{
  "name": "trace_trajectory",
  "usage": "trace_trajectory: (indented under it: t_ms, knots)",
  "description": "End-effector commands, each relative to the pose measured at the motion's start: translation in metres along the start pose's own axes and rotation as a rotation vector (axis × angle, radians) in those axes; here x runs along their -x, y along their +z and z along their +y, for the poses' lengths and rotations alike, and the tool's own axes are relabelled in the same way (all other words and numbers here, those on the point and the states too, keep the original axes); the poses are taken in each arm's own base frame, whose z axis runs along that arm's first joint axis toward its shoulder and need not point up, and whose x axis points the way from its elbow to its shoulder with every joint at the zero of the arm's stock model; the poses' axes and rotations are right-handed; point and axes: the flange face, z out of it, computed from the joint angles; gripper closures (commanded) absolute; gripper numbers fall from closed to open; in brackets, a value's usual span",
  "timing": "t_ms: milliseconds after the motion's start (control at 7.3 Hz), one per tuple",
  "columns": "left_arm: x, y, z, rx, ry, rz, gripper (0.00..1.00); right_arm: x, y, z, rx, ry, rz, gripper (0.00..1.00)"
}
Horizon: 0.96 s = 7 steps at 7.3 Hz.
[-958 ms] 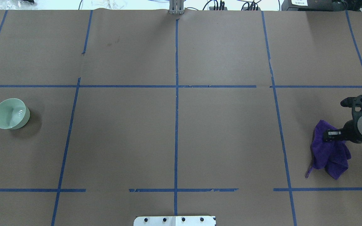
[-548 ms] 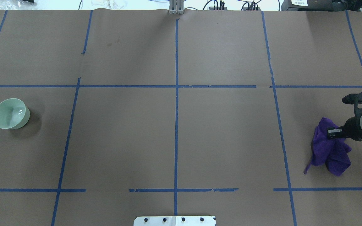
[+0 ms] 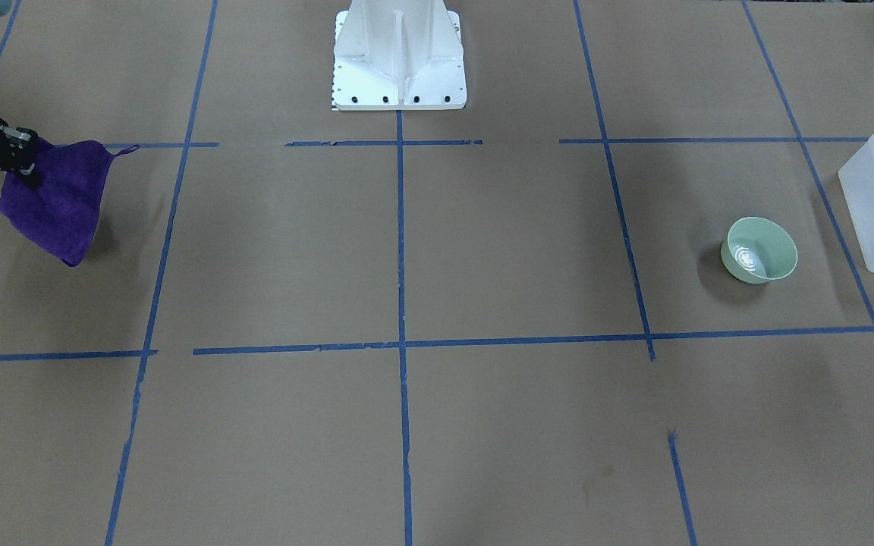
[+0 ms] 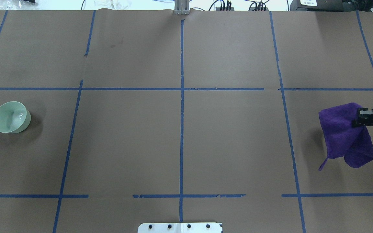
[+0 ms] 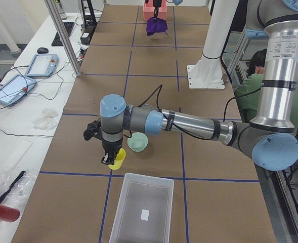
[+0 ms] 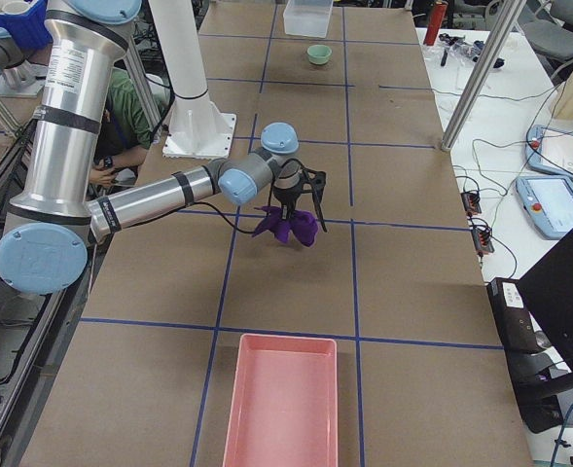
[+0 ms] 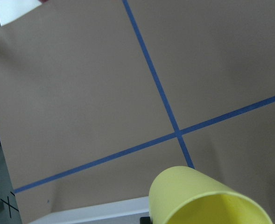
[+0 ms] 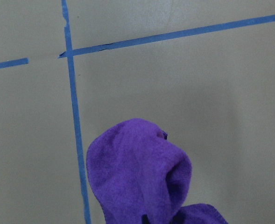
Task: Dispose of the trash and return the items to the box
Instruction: 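Lift the purple cloth with the right gripper and carry it toward the pink bin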
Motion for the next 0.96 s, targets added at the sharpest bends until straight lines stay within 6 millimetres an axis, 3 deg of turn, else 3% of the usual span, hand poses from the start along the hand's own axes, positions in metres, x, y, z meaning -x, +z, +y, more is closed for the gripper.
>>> trace_trajectory:
  t_ms: [0, 274, 411, 685, 821]
  knots:
    - [0.029, 0.036, 0.06, 0.079, -0.121, 0.041, 1.0, 0.007, -0.048, -0.007, -0.016, 0.009, -0.019, 1.0]
    - [0.047, 0.074, 0.096, 0.136, -0.261, 0.144, 1.0, -0.011, -0.094, -0.012, -0.035, -0.06, 0.047, 1.0]
    - [0.049, 0.088, 0.113, 0.151, -0.309, 0.184, 1.0, -0.022, -0.122, -0.03, -0.055, -0.078, 0.079, 1.0]
    - [0.059, 0.109, 0.129, 0.171, -0.365, 0.2, 1.0, -0.051, -0.173, -0.057, -0.042, -0.132, 0.128, 1.0]
    - [0.067, 0.124, 0.135, 0.15, -0.371, 0.194, 1.0, -0.064, -0.184, -0.066, -0.042, -0.17, 0.142, 1.0]
